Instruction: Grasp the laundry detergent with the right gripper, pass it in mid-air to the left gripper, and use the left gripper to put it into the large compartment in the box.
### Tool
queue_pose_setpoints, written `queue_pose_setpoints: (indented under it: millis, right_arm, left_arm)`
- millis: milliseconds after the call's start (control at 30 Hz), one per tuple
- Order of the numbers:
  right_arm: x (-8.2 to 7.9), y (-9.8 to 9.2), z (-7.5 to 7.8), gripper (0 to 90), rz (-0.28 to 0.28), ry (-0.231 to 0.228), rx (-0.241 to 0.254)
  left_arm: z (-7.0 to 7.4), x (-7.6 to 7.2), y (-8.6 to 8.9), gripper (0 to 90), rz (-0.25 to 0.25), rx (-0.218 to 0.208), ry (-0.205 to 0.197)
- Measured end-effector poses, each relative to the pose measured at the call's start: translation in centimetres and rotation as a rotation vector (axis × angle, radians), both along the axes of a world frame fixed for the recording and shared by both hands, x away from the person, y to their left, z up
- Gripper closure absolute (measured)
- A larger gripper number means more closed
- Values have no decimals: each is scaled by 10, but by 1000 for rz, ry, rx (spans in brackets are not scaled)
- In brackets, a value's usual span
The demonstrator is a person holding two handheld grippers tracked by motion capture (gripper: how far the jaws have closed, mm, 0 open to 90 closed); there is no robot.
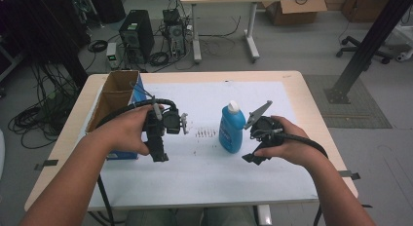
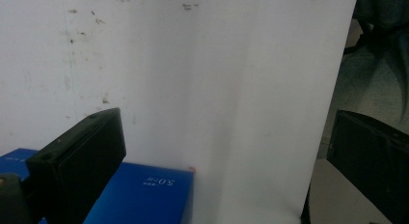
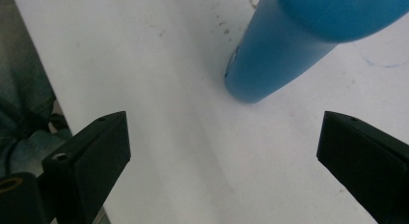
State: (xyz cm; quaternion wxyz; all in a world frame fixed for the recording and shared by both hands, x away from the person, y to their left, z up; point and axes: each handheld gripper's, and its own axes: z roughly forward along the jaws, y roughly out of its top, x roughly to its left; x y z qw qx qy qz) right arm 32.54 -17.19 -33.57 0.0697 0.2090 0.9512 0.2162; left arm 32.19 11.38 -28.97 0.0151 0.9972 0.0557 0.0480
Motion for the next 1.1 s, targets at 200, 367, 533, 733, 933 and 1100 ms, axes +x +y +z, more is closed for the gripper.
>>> queue_pose_setpoints:
  millis: [200, 367, 533, 733, 933, 1100]
  right_arm:
    - [4, 3, -4, 51, -74, -18, 27]
    - [7, 3, -9, 50, -123, -23, 64]
    - [9, 1, -15, 49, -151, -9, 106]
    - [12, 0, -23, 45, -179, -14, 154]
    - [12, 1, -29, 42, -189, -21, 182]
    - [12, -1, -33, 36, -203, -47, 249]
  left_arm:
    - [0, -3, 1, 4, -3, 5, -9]
    - [-1, -4, 2, 4, -4, 4, -11]
    - [-2, -4, 5, 4, 0, 19, -20]
    - [-4, -5, 8, 4, 0, 17, -16]
    - [-5, -6, 9, 4, 2, 16, -15]
    - [-3, -7, 8, 4, -4, 12, -21]
